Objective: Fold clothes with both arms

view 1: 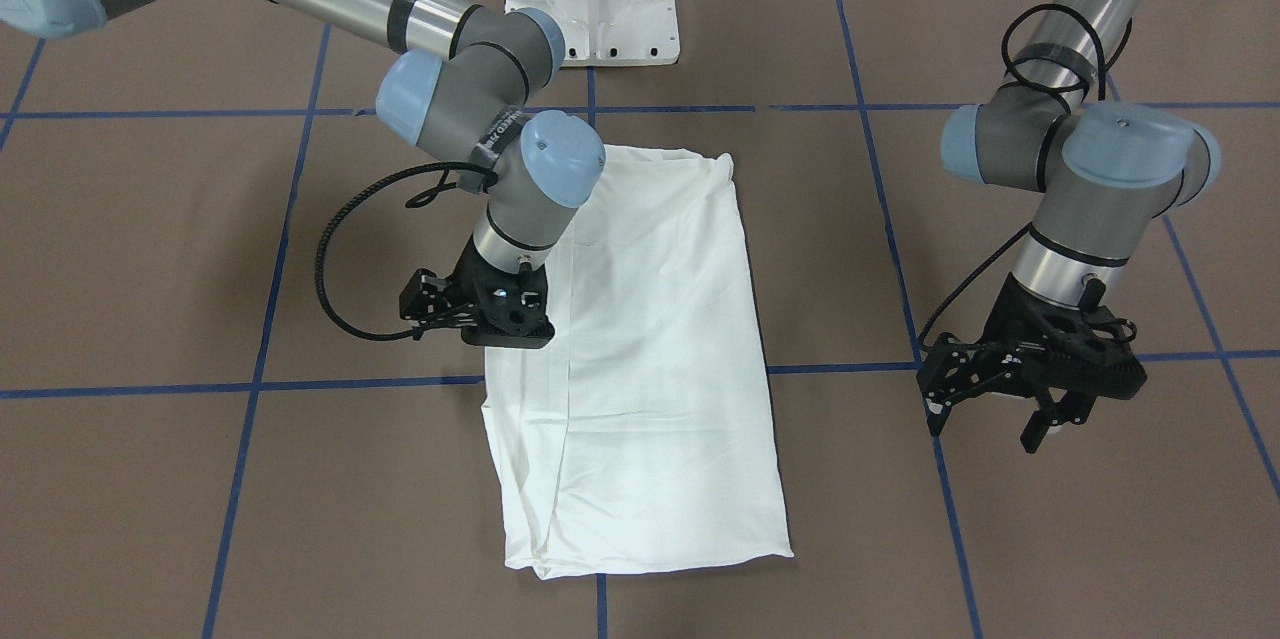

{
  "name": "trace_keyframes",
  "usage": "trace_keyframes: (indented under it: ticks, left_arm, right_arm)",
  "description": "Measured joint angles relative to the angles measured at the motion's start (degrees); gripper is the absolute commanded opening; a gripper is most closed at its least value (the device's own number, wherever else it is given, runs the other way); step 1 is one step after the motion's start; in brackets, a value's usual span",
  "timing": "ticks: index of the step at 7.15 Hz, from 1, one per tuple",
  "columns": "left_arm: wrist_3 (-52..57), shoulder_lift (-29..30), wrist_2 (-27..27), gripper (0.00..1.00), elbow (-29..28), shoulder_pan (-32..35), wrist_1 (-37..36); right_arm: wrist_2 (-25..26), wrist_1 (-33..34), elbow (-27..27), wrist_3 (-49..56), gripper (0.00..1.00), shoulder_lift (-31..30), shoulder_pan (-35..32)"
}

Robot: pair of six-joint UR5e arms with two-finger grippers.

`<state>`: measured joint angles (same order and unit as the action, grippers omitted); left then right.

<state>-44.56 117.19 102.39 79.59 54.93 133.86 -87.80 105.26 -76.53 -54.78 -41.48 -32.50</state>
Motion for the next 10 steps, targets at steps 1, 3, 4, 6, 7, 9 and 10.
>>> trace_keyframes:
  ticks: [1, 3, 4, 6, 7, 9, 10]
  left_arm:
    - [0.0, 0.0, 0.0, 1.00, 0.0, 0.0, 0.0]
    - [0.0, 0.0, 0.0, 1.00, 0.0, 0.0, 0.0]
    - [0.0, 0.0, 0.0, 1.00, 0.0, 0.0, 0.0]
    - [0.0, 0.0, 0.0, 1.00, 0.0, 0.0, 0.0]
    - [0.0, 0.0, 0.0, 1.00, 0.0, 0.0, 0.0]
    - [0.0, 0.0, 0.0, 1.00, -0.2, 0.0, 0.0]
    - [0.1, 0.0, 0.0, 1.00, -0.3, 0.0, 0.0]
  right_arm:
    - [0.5, 0.6, -3.3, 1.3, 1.00, -3.5, -0.4]
    - [1.0, 0.7, -8.0, 3.5, 1.00, -6.9, -1.0]
    - [0.7, -0.2, -10.0, 3.7, 1.00, -6.6, -1.0]
    - [-0.8, -6.1, -10.0, 0.2, 1.00, -3.5, 0.2]
    - [-1.2, -8.5, -7.6, -2.7, 1.00, -0.5, 1.6]
    - [-2.1, -9.7, -6.4, -5.1, 0.96, 2.0, 5.3]
    - [-2.9, -9.7, -8.0, -5.2, 0.76, 1.7, 7.4]
